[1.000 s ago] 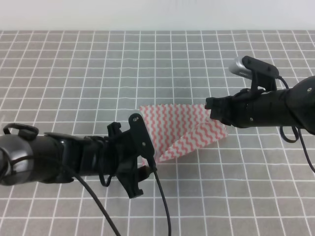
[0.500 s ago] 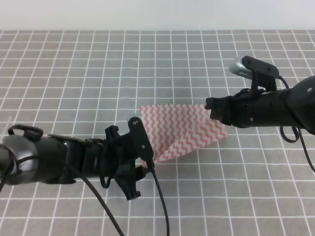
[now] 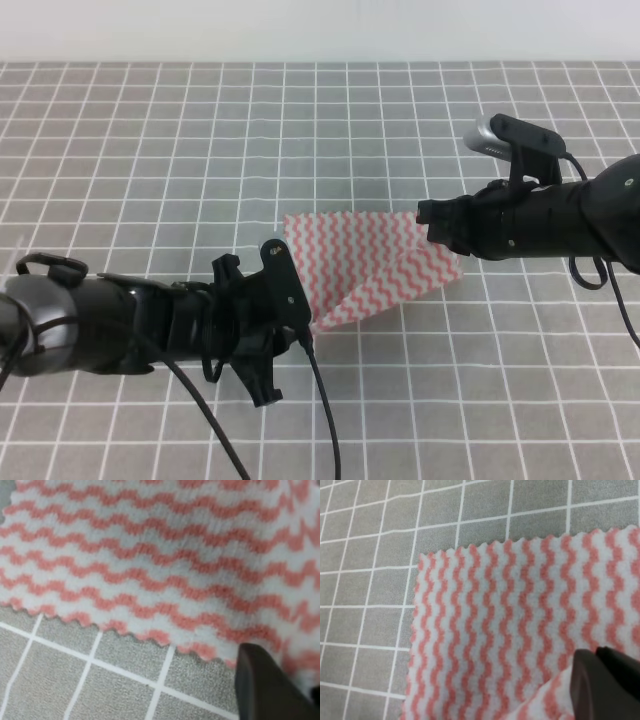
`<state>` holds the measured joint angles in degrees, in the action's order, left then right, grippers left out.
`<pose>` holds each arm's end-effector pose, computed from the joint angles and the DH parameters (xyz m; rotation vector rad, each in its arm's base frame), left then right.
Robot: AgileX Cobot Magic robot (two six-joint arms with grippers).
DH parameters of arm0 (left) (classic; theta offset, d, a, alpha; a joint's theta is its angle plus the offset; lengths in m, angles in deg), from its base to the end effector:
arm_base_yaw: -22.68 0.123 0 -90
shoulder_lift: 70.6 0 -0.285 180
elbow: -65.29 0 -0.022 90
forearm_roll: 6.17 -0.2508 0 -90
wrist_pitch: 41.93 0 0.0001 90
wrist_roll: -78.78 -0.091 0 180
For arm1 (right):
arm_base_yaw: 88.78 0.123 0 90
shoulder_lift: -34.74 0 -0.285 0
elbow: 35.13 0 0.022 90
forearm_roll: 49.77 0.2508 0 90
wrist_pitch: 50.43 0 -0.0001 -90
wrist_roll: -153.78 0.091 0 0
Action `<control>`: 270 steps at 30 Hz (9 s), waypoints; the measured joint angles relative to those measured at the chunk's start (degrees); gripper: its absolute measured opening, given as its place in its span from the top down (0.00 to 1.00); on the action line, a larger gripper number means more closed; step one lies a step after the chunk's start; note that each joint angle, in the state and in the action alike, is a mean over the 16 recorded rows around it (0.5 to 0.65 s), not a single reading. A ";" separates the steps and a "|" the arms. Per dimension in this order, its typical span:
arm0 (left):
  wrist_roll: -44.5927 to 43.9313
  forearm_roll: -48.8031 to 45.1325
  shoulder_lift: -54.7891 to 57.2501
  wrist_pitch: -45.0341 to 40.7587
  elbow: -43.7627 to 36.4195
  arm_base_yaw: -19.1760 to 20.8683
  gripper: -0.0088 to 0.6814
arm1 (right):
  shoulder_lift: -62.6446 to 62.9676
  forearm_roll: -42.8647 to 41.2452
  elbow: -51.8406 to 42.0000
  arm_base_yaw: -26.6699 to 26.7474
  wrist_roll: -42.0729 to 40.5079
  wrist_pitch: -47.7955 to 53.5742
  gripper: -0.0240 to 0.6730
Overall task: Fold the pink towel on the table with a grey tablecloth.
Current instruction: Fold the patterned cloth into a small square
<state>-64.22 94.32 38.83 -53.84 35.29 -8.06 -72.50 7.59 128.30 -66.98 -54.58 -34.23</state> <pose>0.2786 -0.1873 0.1502 1.4904 1.8530 -0.1488 0.3356 0.1573 0.2139 0.0035 2.3991 0.7000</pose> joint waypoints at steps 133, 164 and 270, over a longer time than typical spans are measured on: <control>12.56 0.26 11.97 6.86 19.62 1.63 0.99 | -12.79 2.65 8.74 -3.95 -0.58 0.47 0.99; 13.04 0.67 13.63 7.61 21.58 2.12 0.99 | -13.24 2.09 10.71 -5.18 -0.65 0.36 0.99; 44.00 -3.38 6.46 1.07 27.28 2.45 0.98 | -14.18 -1.76 16.35 -6.29 -2.22 10.07 0.89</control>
<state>-20.22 90.94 45.29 -52.77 62.57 -5.61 -86.68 5.83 144.65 -73.27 -56.79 -24.16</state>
